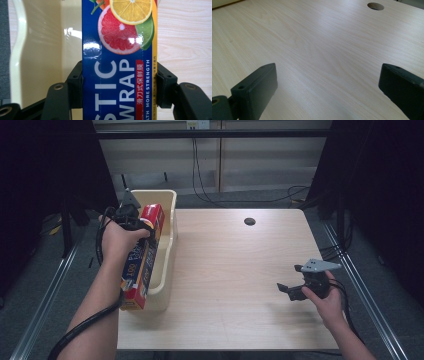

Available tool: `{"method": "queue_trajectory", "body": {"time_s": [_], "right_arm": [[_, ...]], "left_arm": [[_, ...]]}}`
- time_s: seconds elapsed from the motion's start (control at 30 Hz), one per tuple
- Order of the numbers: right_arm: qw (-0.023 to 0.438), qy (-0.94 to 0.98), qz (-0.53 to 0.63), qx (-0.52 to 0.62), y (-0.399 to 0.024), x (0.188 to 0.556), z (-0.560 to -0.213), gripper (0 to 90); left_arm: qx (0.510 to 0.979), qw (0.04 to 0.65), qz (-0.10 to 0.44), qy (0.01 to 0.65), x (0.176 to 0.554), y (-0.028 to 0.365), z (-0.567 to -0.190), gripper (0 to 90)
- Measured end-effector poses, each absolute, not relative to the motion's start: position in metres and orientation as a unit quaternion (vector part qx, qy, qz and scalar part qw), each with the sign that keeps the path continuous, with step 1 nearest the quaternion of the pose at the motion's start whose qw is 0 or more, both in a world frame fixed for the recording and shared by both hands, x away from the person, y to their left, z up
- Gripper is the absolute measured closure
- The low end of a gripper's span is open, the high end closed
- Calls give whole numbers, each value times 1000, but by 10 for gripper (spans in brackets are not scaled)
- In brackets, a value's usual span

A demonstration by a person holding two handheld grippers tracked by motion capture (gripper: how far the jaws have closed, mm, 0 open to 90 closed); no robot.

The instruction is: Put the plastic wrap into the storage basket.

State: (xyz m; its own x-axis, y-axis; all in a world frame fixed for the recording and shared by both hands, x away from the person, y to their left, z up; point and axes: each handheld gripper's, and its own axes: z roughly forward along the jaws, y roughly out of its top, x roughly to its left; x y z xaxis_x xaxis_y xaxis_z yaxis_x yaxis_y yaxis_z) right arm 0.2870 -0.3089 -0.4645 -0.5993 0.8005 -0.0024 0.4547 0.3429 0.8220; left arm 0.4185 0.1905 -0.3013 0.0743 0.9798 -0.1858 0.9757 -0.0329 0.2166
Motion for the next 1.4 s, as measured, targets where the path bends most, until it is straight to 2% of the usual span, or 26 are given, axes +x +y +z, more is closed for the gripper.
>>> {"method": "queue_trajectory", "body": {"time_s": [1.4], "right_arm": [[205, 796, 412, 394, -307, 288, -467, 21]], "left_arm": [[712, 129, -22, 690, 428, 188, -331, 398]]}}
